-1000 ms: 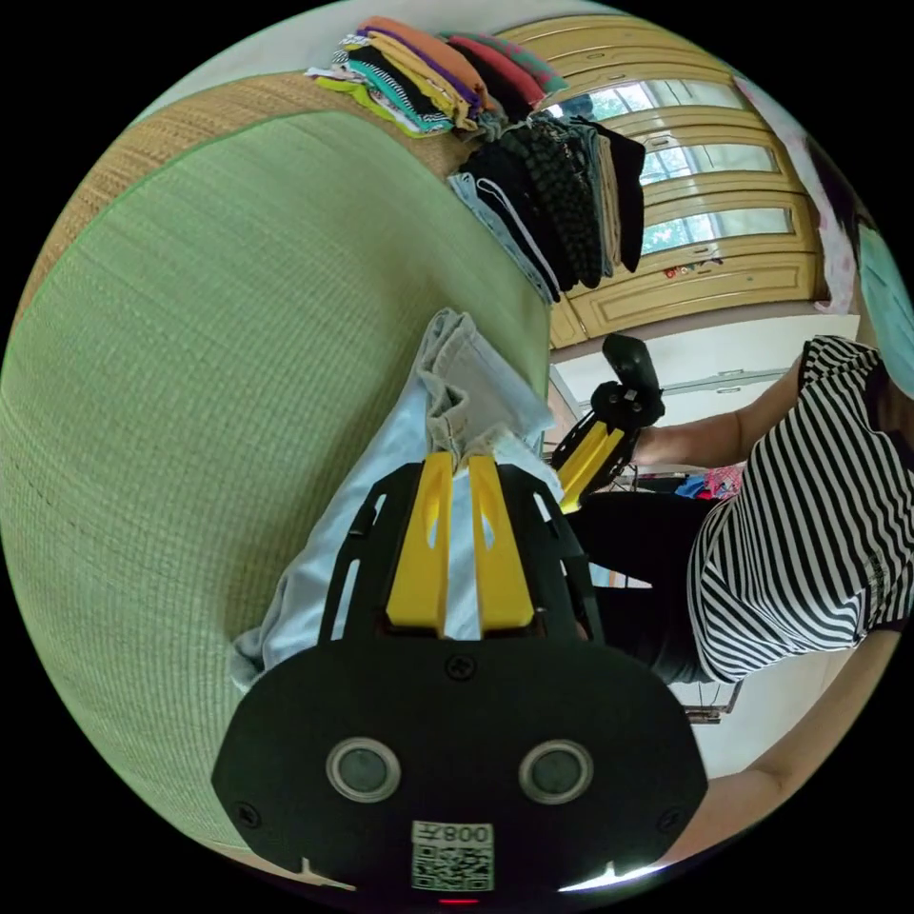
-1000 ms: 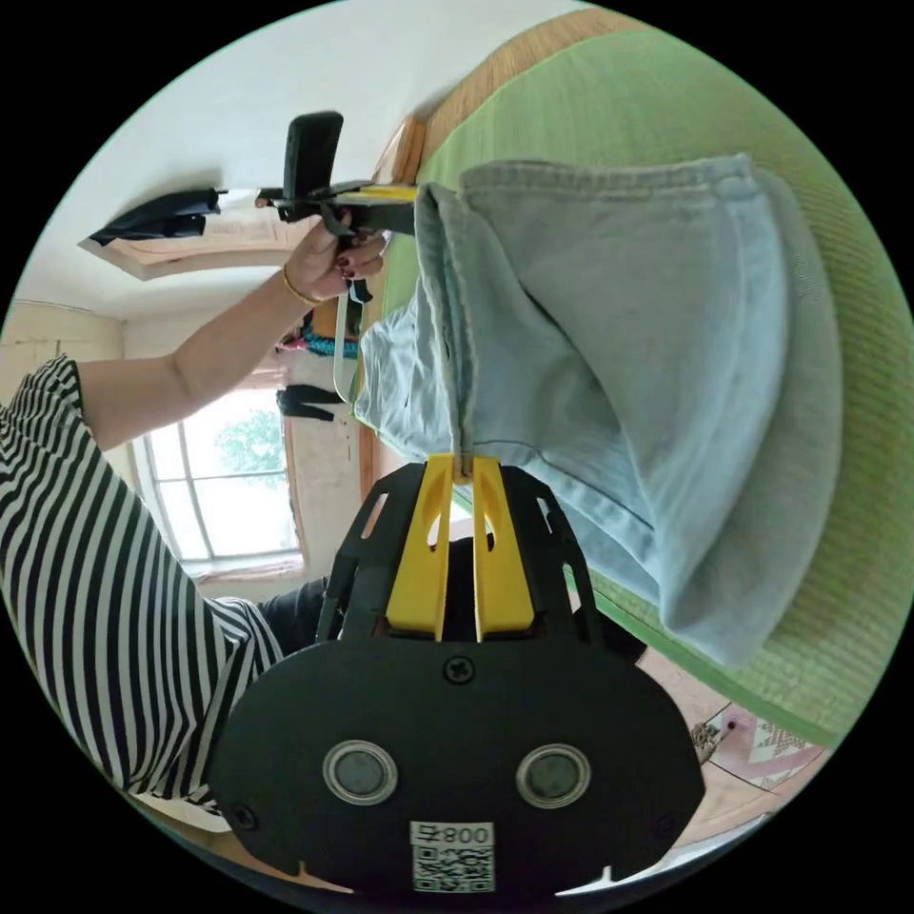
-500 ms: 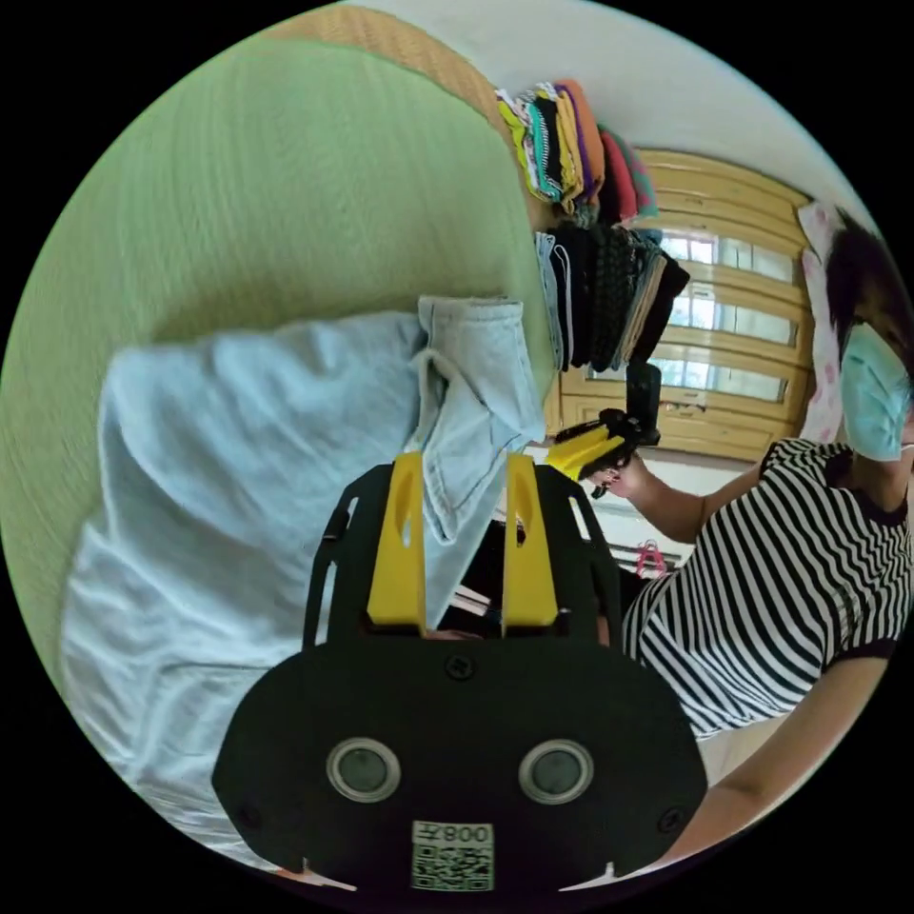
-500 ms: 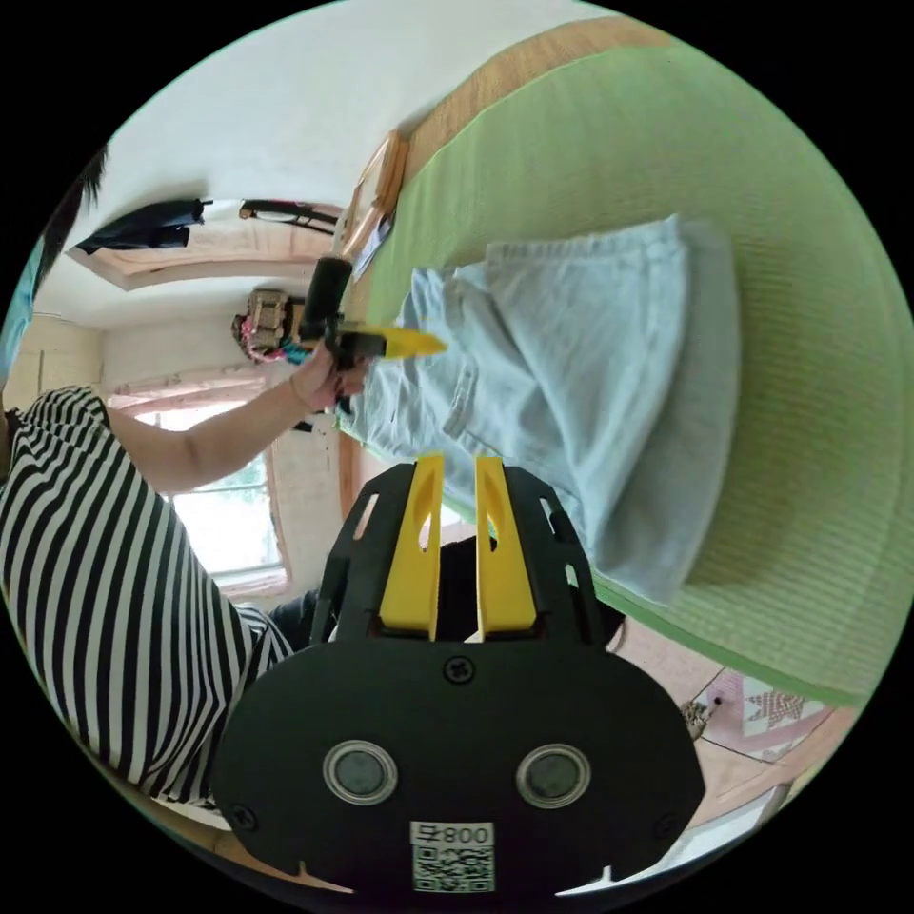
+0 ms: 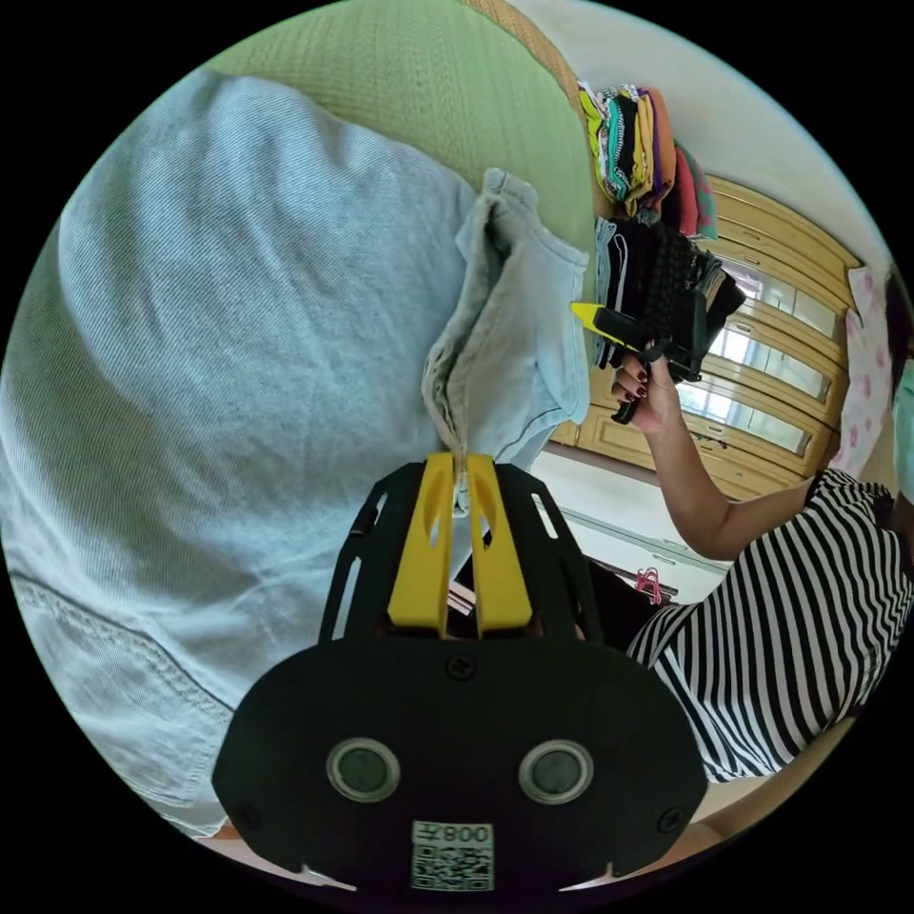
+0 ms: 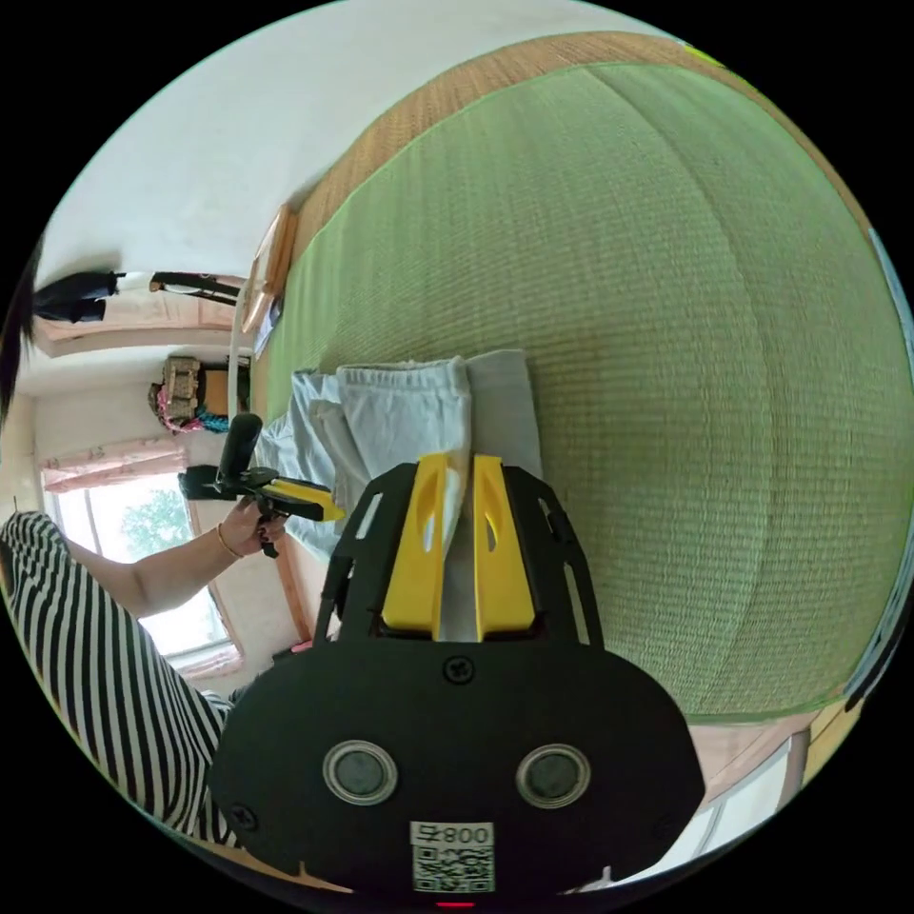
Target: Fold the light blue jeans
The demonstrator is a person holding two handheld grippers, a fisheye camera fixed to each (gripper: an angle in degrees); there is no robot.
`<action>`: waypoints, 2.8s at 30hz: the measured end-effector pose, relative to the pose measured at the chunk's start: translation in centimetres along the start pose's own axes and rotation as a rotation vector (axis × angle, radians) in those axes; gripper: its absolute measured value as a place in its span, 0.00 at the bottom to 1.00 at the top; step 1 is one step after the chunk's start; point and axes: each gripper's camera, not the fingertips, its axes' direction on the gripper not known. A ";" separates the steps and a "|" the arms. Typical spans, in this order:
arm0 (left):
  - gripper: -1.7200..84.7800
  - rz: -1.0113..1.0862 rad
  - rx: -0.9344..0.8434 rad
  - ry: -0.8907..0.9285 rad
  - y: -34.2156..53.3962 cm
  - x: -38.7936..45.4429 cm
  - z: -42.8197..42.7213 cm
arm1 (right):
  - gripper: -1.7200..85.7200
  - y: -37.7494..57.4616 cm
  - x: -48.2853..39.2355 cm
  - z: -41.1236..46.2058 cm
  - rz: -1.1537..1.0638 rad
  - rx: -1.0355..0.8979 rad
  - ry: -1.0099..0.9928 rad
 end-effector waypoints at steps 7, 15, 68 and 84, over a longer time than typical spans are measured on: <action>0.05 -0.023 0.030 0.040 -1.2 -2.8 0.4 | 0.04 -0.1 -6.6 -4.4 -0.162 0.044 -0.218; 0.07 -0.196 0.130 0.086 -1.1 -9.4 2.0 | 0.04 -0.6 -17.6 1.0 -0.407 -0.184 -0.316; 0.08 -0.243 0.365 0.017 -4.9 -10.0 12.2 | 0.02 -9.8 -34.3 6.2 -0.729 -0.350 0.138; 0.06 -0.286 0.358 -0.108 -0.3 -4.7 11.5 | 0.03 -10.1 -24.9 4.1 -0.543 -0.307 -0.030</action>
